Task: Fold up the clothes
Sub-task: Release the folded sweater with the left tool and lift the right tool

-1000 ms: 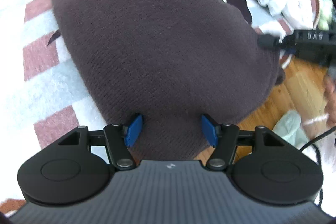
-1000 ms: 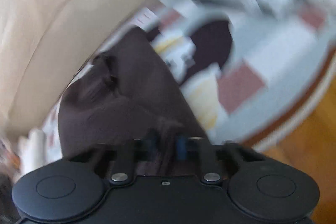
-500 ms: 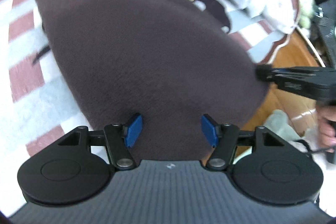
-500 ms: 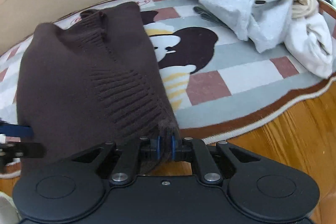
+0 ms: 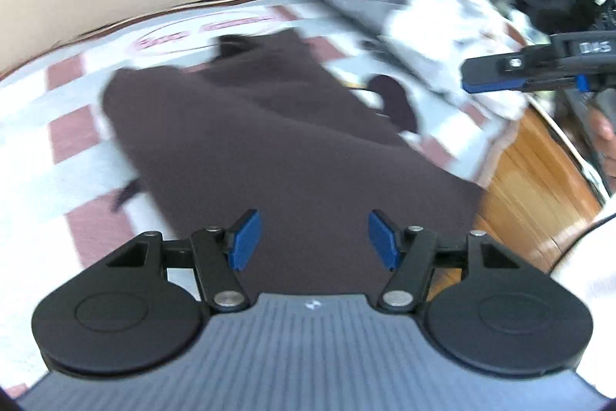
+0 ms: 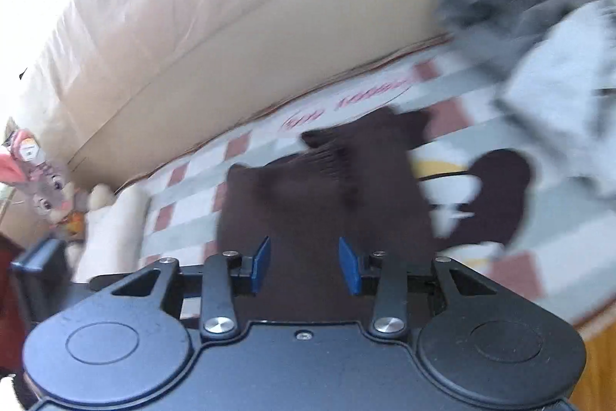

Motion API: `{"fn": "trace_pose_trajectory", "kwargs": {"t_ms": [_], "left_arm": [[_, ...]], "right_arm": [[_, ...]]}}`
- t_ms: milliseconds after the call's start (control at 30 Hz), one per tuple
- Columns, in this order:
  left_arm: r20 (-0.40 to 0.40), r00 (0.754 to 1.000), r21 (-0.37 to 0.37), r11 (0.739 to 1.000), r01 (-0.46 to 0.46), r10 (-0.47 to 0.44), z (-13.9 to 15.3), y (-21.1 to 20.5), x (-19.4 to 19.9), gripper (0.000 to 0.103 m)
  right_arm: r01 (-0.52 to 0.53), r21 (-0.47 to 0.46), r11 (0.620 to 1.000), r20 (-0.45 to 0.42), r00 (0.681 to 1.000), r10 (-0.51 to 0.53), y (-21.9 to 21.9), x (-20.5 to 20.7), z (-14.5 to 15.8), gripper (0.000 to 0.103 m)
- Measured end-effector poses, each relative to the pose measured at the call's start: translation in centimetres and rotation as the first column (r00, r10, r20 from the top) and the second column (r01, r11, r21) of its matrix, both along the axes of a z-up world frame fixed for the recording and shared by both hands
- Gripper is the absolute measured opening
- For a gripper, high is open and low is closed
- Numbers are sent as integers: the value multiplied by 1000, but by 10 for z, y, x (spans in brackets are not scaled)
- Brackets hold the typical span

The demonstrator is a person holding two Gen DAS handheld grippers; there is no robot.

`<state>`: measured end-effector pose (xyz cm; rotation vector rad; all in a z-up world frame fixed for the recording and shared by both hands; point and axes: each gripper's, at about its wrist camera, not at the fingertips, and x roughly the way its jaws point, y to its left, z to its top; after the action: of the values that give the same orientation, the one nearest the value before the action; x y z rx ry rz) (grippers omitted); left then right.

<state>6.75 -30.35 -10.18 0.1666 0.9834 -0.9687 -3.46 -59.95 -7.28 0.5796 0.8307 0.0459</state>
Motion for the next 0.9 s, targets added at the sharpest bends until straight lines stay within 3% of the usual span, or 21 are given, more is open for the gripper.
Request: {"fn": "trace_pose_trajectory", "kwargs": {"t_ms": [133, 233, 367, 500, 567, 600, 633, 700, 800, 867, 900], "left_arm": [[-33, 994, 11, 994, -105, 105, -20, 12, 46, 58], [-103, 984, -17, 989, -146, 144, -26, 30, 69, 58], [-152, 971, -54, 980, -194, 184, -36, 36, 75, 58], [-114, 977, -47, 981, -189, 183, -39, 33, 71, 58], [-100, 979, -29, 983, -180, 176, -41, 28, 71, 58], [-95, 980, -23, 984, -177, 174, -42, 25, 71, 58], [-90, 981, -18, 984, -175, 173, -42, 22, 71, 58], [-82, 981, -24, 984, -179, 176, -39, 20, 72, 58], [-114, 978, -104, 977, -187, 175, -30, 23, 74, 59], [-141, 976, -186, 963, -193, 168, -21, 28, 74, 60], [-134, 978, -190, 964, -184, 160, -20, 25, 73, 61]], "right_arm": [[-84, -8, 996, -107, 991, 83, 2, 86, -32, 45], [-99, -88, 991, -164, 983, 84, 5, 130, -60, 45], [-61, -105, 993, -178, 983, 41, 0, 153, -92, 46], [-42, -85, 996, -176, 984, 27, -4, 168, -121, 47], [-102, -119, 988, -116, 989, 89, 6, 162, -121, 49], [-137, -157, 978, -81, 989, 126, 13, 158, -118, 37], [-170, -196, 966, -47, 985, 164, 20, 155, -115, 11], [-153, -256, 955, 48, 984, 171, 26, 141, -101, 10], [12, -330, 944, 213, 975, 62, 19, 111, -62, 9], [72, -413, 908, 266, 963, 45, 16, 98, -40, 9], [83, -461, 883, 278, 959, 55, 16, 94, -31, 9]]}}
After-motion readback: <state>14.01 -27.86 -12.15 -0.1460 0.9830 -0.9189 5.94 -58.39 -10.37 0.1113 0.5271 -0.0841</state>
